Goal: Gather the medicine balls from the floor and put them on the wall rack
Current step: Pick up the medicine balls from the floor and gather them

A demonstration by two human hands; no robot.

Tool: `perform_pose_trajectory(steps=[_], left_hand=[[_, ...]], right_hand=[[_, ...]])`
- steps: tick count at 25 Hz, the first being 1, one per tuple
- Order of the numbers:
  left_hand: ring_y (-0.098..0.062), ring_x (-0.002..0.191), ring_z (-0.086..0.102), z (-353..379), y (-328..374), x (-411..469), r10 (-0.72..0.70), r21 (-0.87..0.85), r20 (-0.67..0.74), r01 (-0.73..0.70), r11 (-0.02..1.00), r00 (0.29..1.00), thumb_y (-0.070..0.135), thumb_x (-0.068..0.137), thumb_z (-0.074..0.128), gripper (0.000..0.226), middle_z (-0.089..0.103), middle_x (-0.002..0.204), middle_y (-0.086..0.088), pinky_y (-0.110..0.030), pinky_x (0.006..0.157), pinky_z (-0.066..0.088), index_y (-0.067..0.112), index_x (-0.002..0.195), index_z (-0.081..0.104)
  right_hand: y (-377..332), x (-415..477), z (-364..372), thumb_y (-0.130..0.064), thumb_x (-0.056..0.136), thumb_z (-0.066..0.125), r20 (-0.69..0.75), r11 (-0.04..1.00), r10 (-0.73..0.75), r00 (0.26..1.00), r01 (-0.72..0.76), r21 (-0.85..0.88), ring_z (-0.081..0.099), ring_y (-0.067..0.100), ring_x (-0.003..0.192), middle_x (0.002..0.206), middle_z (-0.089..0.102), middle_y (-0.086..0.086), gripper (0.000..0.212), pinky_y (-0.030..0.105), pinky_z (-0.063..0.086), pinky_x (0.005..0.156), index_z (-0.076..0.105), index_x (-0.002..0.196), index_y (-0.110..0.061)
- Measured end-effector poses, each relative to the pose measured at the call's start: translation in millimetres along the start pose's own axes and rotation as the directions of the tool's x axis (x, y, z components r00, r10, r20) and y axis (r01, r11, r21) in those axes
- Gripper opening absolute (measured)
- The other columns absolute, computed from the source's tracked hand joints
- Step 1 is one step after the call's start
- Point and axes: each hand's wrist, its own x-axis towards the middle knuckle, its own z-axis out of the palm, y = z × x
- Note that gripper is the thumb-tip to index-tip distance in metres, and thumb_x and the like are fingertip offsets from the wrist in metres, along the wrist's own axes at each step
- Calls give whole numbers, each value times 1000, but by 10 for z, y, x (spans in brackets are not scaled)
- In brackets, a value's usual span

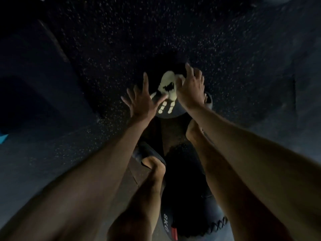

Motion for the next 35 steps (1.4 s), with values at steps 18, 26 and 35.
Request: perform_pose_trajectory(steps=[18, 26, 35], left_hand=[[-29, 130, 47, -413, 1687, 1036, 173, -375, -317, -290, 881, 933, 60, 91, 51, 72, 48, 144, -14, -52, 108, 40, 18, 149, 40], [-33, 152, 12, -596, 2043, 1375, 332, -258, -178, -370, 893, 926, 29, 93, 66, 82, 11, 164, -17, -37, 120, 26, 18, 158, 17], [-27, 125, 56, -1098, 2115, 739, 174, -151, 39, -167, 974, 984, 24, 98, 59, 45, 58, 138, -13, -39, 105, 46, 14, 141, 49]], right_hand=[[-38, 1384, -1233, -37, 99, 49, -53, 990, 45, 998, -37, 136, 34, 32, 137, 153, 31, 13, 63, 42, 39, 103, 23, 155, -24], [84, 1747, -1511, -28, 98, 51, 3, 999, -36, 999, 36, 23, 7, 29, 154, 167, 13, 7, 72, 46, 16, 125, 14, 160, -15], [-81, 1063, -2100, -28, 100, 40, 54, 998, 5, 999, -9, 68, 61, 25, 103, 118, 63, 8, 33, 44, 54, 87, 56, 126, -17]])
